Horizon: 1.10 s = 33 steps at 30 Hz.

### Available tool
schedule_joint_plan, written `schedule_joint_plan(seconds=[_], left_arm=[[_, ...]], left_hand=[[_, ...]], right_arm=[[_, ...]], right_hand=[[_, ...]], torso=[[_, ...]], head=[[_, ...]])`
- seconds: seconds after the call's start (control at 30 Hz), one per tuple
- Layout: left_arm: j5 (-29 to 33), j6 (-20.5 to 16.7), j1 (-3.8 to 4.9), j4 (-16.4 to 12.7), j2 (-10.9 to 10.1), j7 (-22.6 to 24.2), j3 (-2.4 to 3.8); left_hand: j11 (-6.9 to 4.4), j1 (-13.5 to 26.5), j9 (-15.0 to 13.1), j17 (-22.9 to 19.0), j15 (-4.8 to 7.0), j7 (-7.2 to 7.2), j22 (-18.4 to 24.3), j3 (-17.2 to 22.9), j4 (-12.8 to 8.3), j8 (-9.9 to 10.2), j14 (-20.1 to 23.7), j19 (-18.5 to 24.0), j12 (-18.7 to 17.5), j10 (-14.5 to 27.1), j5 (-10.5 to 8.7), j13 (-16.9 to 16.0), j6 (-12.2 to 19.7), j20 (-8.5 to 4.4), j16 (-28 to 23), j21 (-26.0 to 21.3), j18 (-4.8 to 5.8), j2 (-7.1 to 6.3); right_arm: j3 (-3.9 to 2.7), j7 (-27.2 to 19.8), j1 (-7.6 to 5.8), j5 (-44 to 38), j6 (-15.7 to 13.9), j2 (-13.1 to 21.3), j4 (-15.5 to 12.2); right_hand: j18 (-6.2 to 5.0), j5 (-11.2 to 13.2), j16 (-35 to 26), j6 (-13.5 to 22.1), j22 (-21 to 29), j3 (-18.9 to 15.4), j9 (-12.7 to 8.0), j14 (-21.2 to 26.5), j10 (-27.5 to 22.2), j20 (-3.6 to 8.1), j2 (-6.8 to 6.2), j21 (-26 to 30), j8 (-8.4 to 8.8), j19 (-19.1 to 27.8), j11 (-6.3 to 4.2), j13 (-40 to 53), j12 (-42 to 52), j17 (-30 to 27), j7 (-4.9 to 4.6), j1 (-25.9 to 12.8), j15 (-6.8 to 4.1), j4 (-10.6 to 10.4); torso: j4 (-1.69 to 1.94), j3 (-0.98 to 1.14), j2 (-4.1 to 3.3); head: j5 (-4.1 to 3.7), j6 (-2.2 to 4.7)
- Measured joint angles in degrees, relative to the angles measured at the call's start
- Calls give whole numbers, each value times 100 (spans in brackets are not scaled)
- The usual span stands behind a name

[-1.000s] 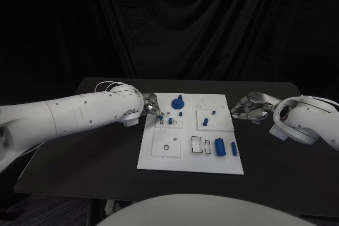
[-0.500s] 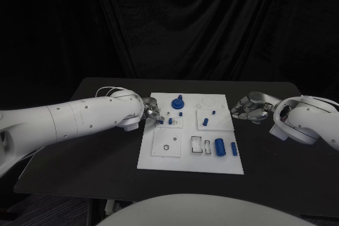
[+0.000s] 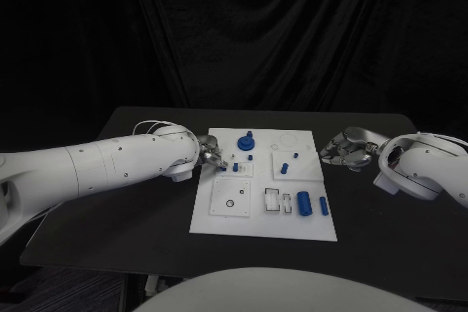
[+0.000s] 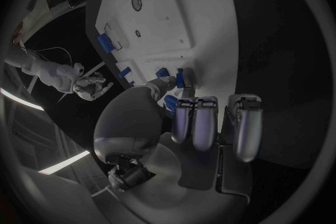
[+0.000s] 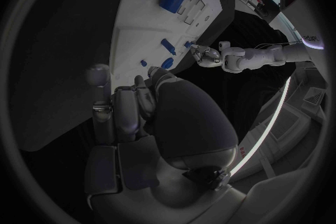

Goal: Assemble the parts on the task board

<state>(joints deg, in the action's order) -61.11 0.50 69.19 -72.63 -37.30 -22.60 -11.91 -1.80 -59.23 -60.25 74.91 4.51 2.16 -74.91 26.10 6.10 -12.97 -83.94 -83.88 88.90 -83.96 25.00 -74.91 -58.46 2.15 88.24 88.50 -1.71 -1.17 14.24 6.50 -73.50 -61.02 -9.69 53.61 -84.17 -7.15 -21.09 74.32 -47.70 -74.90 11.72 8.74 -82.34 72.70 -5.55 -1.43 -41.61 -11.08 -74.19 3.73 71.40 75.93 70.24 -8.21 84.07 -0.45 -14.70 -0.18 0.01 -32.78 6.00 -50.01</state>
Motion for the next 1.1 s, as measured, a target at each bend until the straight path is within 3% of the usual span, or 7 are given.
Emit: schedule_joint_plan(seconds=[0.13, 0.2, 0.3, 0.47, 0.6, 0.93, 1.1], left_arm=[[-2, 0, -3, -4, -2, 0, 2], [-2, 0, -3, -5, -2, 1, 2], [-3, 4, -3, -5, -4, 2, 3], [-3, 17, -24, -3, -5, 8, 0], [-1, 38, -24, 3, -4, 17, 6], [9, 93, -23, 30, 0, 38, 16], [13, 114, -23, 39, 1, 44, 18]], left_hand=[[0, 0, 0, 0, 0, 0, 0, 0, 0, 0, 0, 0, 0, 0, -2, 0, 0, 0, 0, 0, 0, 0], [0, 0, 0, 0, 0, 0, 0, -6, 7, 0, 0, 0, 0, 0, -14, 0, 0, 0, 0, 0, 0, 0], [0, 46, 7, 0, 0, 0, 0, -41, 74, 35, 0, 0, 0, 0, -147, 0, 0, 0, 0, 0, 0, 5], [12, 437, 91, 0, 0, 10, 0, -461, 495, 136, 0, 33, -24, -11, -1147, 0, -31, 33, -23, -30, 0, 9], [51, 588, 217, 0, -53, 66, 0, -843, 819, 304, -10, 92, -50, -9, -1423, 0, 3, 72, -24, -67, 0, -14], [81, 574, 216, 0, -53, 107, 0, -1163, 987, 455, -11, 146, -50, 2, -1375, 0, 2, 101, -45, -102, 0, 44], [81, 376, 216, 0, -53, 126, 0, -1236, 945, 504, -10, 146, -88, 2, -846, 0, -18, 101, -45, -134, -1, 206]], right_arm=[[1, 2, 0, 0, 5, 0, 0], [1, 4, 0, 0, 7, -1, 0], [1, 6, 0, 0, 12, -3, 1], [-1, 12, 0, 0, 25, -5, 3], [-1, 22, 0, 0, 42, -7, 4], [0, 64, 0, 0, 105, -8, 6], [0, 90, 0, 0, 144, -8, 7]], right_hand=[[-6, -18, -23, 0, 0, 22, -5, 0, -15, -18, 0, 35, 0, 18, -15, -28, -23, -26, 0, 0, 0, 3], [-91, -18, -28, 0, 0, 31, -7, 5, -17, -18, 0, 45, 0, 18, -13, -36, -30, -34, 0, 0, 0, -1], [-91, -18, -44, 0, 0, 31, -7, 36, -36, -18, 0, 79, 0, 18, 6, -52, -29, -43, 0, 0, 3, -1], [-91, -18, -44, 0, 0, 31, -7, 36, -55, 2, 0, 107, 0, 38, -14, -62, -55, -61, 0, 0, 3, -1], [-90, -18, -79, 0, 0, 31, -12, 36, -55, 2, 0, 107, 0, 38, -14, -79, -55, -80, 0, 0, 3, -1], [-90, -18, -110, 0, -1, 63, -17, 72, -97, -5, 0, 192, 0, 72, -14, -128, -112, -130, 0, 0, 8, 0], [-90, -18, -138, 0, -4, 73, -17, 72, -128, -19, 0, 265, 0, 99, -5, -151, -118, -152, 0, 0, 8, 10]], torso=[[1, -1, 0], [3, -1, 0], [4, -1, 0], [4, -1, 0], [4, -1, 0], [3, -1, 4], [0, -1, 7]], head=[[0, 0], [0, 0], [8, 0], [15, 0], [9, 0], [19, 0], [26, 0]])
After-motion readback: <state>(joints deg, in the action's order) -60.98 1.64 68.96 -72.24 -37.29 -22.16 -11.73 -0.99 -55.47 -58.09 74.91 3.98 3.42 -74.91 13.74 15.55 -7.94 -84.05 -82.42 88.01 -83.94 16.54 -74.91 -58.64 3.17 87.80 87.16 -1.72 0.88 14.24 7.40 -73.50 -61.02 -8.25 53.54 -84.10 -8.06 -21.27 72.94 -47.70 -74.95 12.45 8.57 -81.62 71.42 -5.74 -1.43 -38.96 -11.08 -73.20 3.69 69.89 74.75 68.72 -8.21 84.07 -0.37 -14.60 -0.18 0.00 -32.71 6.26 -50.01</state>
